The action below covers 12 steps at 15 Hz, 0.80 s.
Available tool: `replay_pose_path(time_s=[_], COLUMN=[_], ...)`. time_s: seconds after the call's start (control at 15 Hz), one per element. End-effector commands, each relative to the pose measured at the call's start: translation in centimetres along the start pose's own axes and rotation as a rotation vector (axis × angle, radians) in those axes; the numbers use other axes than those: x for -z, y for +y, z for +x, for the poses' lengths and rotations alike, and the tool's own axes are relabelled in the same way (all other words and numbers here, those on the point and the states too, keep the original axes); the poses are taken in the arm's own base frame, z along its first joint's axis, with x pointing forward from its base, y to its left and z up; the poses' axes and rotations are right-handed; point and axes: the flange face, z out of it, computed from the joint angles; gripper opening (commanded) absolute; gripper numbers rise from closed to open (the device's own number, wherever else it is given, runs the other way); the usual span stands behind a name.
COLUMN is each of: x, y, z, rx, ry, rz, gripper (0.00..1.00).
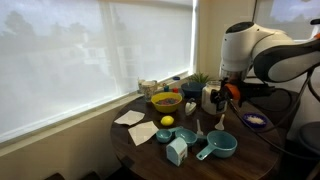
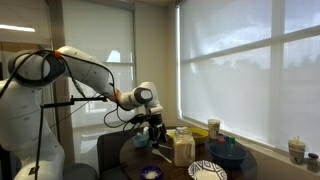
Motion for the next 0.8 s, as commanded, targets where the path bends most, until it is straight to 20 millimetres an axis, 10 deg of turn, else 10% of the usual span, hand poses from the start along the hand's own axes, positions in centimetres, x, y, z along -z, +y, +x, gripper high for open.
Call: replay_pose_path(time_s=[0.0, 0.73], x=[-0.5, -4.1], y=[1.0, 5.4], z=[0.0, 1.2], rx=[0.158, 0.313], ry=[-0.092, -0.272], rz=[0.050, 0.128], gripper=[1.00, 1.00])
